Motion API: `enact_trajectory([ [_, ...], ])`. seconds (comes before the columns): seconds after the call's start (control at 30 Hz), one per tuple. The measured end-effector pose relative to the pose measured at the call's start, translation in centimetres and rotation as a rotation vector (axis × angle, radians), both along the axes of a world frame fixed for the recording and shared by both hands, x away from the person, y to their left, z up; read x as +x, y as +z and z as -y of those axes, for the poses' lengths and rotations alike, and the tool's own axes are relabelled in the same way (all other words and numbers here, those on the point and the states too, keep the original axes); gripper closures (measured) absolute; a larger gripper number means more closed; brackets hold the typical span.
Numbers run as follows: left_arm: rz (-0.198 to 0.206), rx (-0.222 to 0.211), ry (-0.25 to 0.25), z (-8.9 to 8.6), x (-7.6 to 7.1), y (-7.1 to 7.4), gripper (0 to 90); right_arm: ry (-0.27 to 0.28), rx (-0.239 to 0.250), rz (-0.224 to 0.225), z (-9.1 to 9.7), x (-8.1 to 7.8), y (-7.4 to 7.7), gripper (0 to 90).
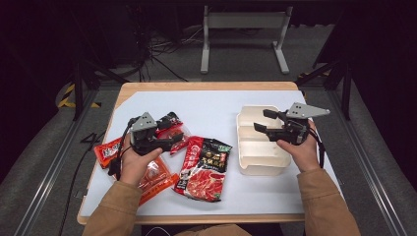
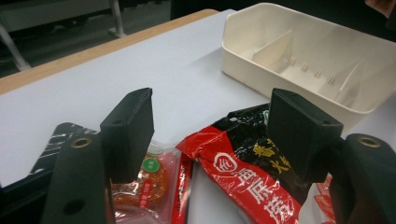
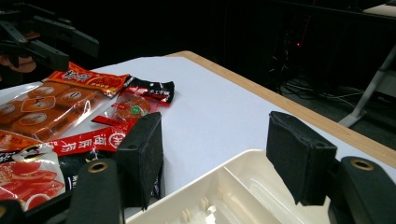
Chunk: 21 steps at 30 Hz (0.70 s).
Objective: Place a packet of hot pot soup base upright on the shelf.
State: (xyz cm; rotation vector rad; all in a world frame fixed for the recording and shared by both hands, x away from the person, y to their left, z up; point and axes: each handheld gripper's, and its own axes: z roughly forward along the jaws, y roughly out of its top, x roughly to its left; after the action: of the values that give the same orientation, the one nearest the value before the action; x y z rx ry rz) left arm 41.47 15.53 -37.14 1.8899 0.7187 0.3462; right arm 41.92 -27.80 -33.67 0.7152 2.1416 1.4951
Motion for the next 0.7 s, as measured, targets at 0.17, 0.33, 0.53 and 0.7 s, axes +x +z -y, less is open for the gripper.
enact_trajectory([
  [0.17,-0.027,0.023,-0.012,1.5,0.3,-0.3,31.1,0.004,0.006,-0.004,-0.2,-0.2,0.2,36.0],
  [0.33,-0.036,0.027,-0.022,2.6,0.3,-0.4,29.9,0.012,-0.001,0.004,-0.4,-0.4,0.4,35.5],
  [0.53,-0.077,0.018,-0.026,3.3,1.1,-1.1,28.7,0.005,-0.005,-0.001,-0.3,-0.5,0.4,35.2],
  [0.7,-0.112,0.024,-0.025,3.8,2.0,-2.0,27.8,-0.001,-0.009,0.000,-0.2,-0.5,0.5,35.1],
])
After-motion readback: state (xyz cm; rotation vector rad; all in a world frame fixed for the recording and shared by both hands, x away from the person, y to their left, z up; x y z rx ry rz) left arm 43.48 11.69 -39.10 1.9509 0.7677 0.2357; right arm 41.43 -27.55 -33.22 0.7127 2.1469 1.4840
